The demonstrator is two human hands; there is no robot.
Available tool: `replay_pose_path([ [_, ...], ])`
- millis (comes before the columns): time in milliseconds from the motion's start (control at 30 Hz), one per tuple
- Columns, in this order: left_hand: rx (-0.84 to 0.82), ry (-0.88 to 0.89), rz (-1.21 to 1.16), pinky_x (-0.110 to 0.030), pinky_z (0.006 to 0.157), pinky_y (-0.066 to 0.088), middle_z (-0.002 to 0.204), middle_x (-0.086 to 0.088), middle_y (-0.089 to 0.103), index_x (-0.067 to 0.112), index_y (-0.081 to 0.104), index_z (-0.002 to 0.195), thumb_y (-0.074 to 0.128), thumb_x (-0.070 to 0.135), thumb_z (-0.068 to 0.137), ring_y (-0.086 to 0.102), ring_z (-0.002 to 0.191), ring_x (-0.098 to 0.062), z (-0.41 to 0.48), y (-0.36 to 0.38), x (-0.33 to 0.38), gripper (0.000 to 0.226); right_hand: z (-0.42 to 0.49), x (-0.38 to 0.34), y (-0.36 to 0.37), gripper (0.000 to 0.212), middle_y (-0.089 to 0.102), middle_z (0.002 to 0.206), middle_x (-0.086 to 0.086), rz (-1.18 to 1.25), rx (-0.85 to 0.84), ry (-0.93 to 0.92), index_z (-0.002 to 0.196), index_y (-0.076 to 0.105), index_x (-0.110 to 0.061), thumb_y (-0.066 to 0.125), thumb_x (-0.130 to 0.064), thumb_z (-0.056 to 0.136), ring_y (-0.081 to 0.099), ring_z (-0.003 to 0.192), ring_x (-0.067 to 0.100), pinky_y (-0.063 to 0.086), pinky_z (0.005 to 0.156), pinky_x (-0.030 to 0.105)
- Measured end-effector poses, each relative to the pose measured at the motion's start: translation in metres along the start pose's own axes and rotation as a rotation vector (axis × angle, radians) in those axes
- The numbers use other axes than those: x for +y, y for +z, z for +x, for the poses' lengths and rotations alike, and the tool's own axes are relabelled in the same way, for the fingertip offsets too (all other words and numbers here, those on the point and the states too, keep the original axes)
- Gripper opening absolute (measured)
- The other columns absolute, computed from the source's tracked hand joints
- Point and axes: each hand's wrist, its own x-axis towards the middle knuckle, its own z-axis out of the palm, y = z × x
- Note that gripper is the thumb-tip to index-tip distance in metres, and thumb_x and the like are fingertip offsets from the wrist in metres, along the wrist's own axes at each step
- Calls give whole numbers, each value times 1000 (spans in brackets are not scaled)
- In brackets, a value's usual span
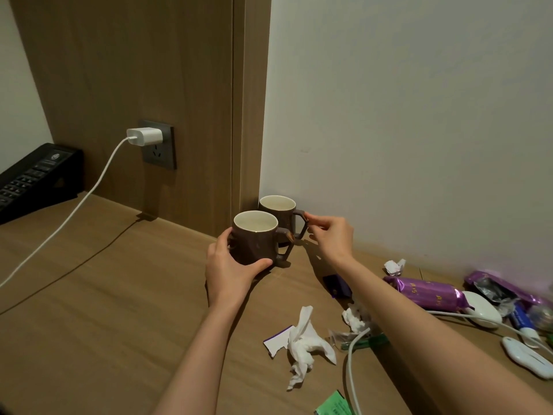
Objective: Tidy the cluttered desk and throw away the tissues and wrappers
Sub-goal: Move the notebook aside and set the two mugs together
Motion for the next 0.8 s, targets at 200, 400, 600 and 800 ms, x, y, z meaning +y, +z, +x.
replay_pose_path([
  [200, 1, -4, 4, -32, 93, 46, 134, -5, 47, 20, 42, 137, 89, 32, 56, 51, 118, -21, 0, 0, 2, 94, 2, -1, 0, 24, 73, 104, 7, -20, 1, -13, 110, 70, -14, 63, -6, 89, 68, 80, 18, 59, 77, 36],
  [400, -9, -8, 17, -34, 93, 46, 135, -6, 46, 21, 40, 137, 88, 34, 56, 50, 119, -21, 0, 0, 1, 95, 3, -4, -1, 23, 73, 104, 8, -13, -16, 6, 110, 70, -13, 62, -7, 90, 68, 86, 16, 59, 80, 36],
  [600, -45, -21, 7, -41, 100, 46, 139, -7, 41, 20, 35, 140, 88, 33, 57, 46, 124, -24, -2, 0, 2, 99, -11, -21, -20, 35, 61, 129, 4, -78, -158, -21, 128, 60, -19, 57, -14, 94, 64, 101, 21, 53, 81, 28],
  [800, 6, -2, 75, -47, 109, 31, 149, -9, 22, 23, 19, 148, 84, 45, 59, 21, 137, -28, -11, -2, 15, 112, -40, -40, -74, 36, 60, 129, -8, -162, -221, -148, 128, 58, -29, 57, -19, 93, 56, 100, 2, 43, 79, 18],
])
